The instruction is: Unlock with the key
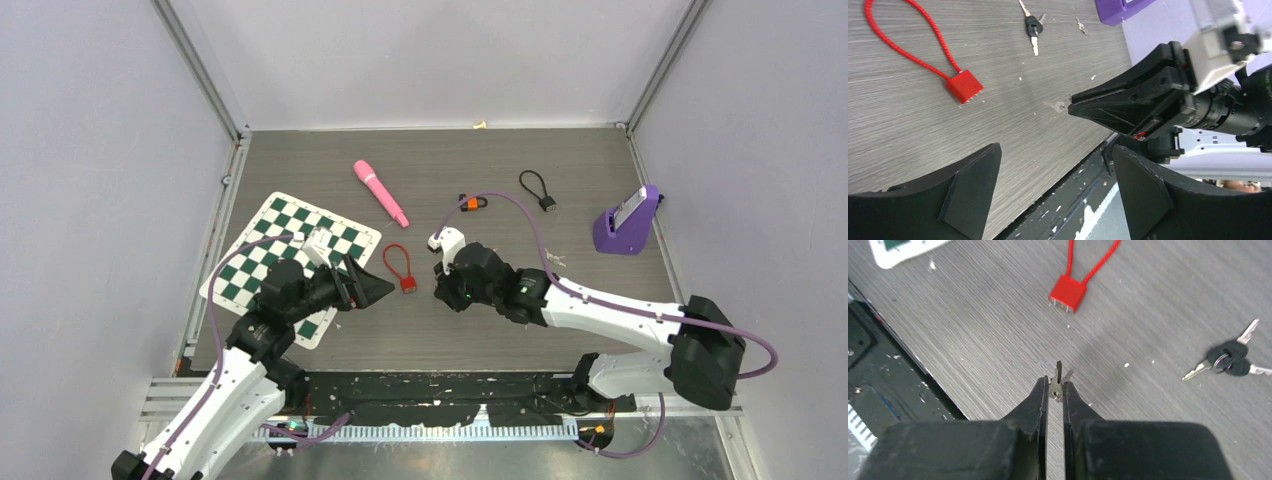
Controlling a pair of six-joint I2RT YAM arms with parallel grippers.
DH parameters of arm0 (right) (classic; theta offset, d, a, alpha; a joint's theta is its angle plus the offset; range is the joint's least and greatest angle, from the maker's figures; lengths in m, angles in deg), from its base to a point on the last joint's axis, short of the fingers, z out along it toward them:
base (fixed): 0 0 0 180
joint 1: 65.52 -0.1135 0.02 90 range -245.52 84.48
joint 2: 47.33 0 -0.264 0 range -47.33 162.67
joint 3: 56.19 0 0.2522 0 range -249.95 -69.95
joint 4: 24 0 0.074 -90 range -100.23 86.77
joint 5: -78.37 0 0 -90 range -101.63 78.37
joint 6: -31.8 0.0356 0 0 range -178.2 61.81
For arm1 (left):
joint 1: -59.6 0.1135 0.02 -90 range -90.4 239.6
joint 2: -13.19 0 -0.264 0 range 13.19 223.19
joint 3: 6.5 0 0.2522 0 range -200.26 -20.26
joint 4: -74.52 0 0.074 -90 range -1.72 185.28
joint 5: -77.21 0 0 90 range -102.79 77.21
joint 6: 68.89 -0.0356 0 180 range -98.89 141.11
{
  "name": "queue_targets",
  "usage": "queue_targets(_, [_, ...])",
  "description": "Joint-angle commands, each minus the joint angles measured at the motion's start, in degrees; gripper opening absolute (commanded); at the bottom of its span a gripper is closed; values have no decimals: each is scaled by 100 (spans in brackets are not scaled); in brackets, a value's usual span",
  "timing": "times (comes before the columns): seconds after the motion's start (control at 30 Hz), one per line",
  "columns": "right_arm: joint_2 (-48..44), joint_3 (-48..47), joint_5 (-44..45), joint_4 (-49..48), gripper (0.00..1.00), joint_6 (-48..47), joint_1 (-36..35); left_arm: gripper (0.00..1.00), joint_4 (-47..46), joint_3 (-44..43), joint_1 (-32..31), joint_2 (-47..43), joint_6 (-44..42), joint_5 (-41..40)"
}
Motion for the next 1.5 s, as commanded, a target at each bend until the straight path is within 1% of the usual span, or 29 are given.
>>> queue_targets(0.0, [-621,241,26,-915,5,-325,-29,85,-826,5,-140,249,387,258])
queue_targets(0.1, [-1025,529,-10,-1341,5,-294,-29,84,-1187,67,-234,422,690,339])
queue_targets(0.2, [-1213,640,51,-1709,5,-196,-25,84,-1689,147,-367,560,916,383])
queue_targets(0.27, [-1291,725,18,-1940,5,-106,-20,83,-1830,176,-423,620,1028,352])
queue_targets(0.4, [-1360,895,-313,-2393,5,18,-28,83,-2131,189,-515,684,1301,276])
queue_targets(0.53, [-1318,921,-601,-2648,5,34,-46,80,-2146,-15,-669,774,1336,10])
queue_targets(0.6, [-1265,866,-647,-2662,5,0,-80,77,-2146,-128,-755,859,1345,-109])
queue_targets(0.73, [-1110,678,-481,-2502,5,-142,-239,66,-2079,-335,-901,1102,1342,-315])
queue_targets(0.8, [-1036,576,-227,-2412,5,-223,-342,61,-2067,-417,-977,1224,1322,-443])
queue_targets(0.97, [-847,369,70,-2231,5,-365,-581,49,-2029,-583,-1127,1489,1213,-609])
queue_targets(1.07, [-789,304,203,-2200,5,-379,-642,47,-1761,-678,-1254,1557,1090,-735])
queue_targets(1.2, [-777,272,267,-2198,5,-394,-679,47,-1450,-714,-1487,1524,916,-1194])
queue_targets(1.27, [-773,260,282,-2194,5,-398,-692,45,-1407,-721,-1570,1557,877,-1301])
queue_targets(1.4, [-764,231,320,-2171,5,-405,-708,36,-1384,-794,-1697,1698,829,-1333])
queue_targets(1.47, [-771,229,371,-2164,5,-407,-720,27,-1366,-825,-1765,1773,819,-1338])
